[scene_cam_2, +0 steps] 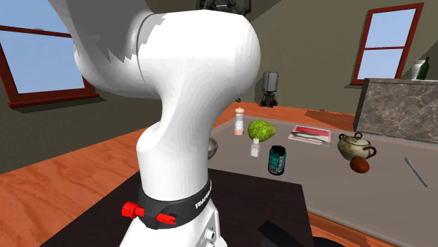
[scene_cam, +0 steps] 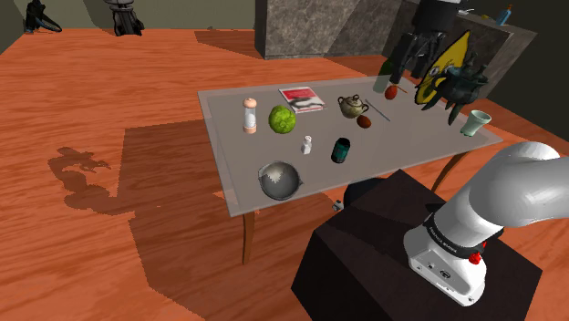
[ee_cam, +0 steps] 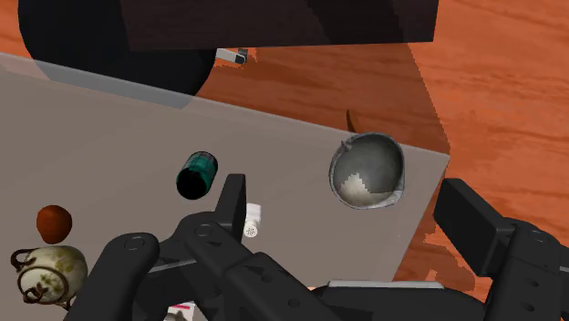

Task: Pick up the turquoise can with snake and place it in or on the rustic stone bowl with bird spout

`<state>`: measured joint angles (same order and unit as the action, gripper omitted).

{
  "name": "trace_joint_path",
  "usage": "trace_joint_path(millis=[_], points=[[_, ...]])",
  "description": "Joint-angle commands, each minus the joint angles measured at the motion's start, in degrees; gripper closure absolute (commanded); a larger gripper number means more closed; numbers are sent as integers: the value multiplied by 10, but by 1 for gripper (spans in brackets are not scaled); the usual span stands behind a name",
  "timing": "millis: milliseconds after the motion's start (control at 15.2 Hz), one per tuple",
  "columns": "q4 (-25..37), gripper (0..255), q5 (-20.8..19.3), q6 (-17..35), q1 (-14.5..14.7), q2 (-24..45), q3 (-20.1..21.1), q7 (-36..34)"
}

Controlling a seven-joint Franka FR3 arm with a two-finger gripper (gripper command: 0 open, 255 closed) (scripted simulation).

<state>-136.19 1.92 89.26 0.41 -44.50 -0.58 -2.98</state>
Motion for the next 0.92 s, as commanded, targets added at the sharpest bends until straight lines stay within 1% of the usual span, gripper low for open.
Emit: trace_joint_path(millis=[0,462,858], points=[[0,0,0,0,0,0,0,0],[-82,0,-27,138,-15,53,-33,41],[-122,0,-45,265,-27,136,-64,75]])
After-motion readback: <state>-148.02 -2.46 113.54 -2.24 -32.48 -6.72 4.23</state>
